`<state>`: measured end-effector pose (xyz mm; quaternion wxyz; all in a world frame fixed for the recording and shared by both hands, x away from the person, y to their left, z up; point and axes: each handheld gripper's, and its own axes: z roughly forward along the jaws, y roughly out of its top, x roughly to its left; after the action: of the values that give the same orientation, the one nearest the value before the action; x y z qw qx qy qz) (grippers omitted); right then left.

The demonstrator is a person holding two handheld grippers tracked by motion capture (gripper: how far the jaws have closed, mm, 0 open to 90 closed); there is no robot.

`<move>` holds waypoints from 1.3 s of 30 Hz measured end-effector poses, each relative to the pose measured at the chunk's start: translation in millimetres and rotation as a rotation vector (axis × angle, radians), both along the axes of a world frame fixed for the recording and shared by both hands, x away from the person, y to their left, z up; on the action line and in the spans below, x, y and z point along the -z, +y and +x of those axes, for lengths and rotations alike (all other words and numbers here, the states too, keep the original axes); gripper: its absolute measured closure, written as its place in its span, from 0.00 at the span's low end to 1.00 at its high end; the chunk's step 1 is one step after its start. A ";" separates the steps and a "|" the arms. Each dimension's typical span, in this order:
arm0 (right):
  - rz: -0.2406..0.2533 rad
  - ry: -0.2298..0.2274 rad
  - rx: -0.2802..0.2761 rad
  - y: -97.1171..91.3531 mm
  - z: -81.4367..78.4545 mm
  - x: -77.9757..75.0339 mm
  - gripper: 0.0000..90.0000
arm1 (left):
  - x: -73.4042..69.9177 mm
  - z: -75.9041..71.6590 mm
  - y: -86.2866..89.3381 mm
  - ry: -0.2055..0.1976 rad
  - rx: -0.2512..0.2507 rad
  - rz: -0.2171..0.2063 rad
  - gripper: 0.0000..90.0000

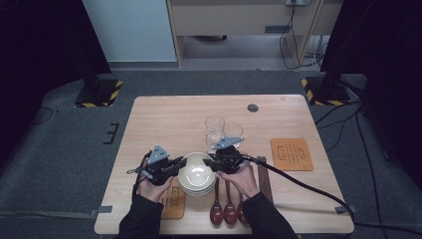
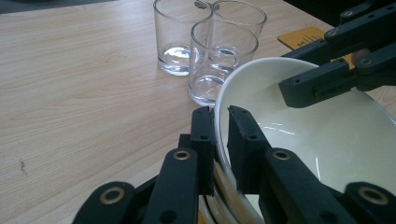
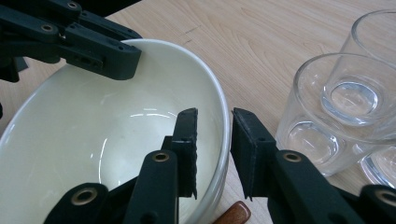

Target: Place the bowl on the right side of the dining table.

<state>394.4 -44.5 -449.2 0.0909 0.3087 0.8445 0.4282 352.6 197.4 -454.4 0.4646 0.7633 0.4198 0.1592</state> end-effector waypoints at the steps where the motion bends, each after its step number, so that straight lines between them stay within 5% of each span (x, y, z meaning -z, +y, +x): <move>1: -0.004 0.000 0.000 0.2 0.1 0.7 0.81 | 0.0 0.0 -0.1 0.000 0.000 0.001 0.89; 28: -0.019 0.031 0.052 6.4 1.6 -1.4 0.93 | -0.1 -0.3 0.2 -0.008 -0.003 -0.005 0.90; 39: -0.018 -0.012 0.051 6.4 -1.8 -2.1 0.93 | 3.4 1.9 -1.2 0.007 0.000 -0.010 0.86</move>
<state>392.6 -38.1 -447.1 0.1098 0.3265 0.8396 0.4199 354.5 196.1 -457.8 0.4667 0.7617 0.4222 0.1544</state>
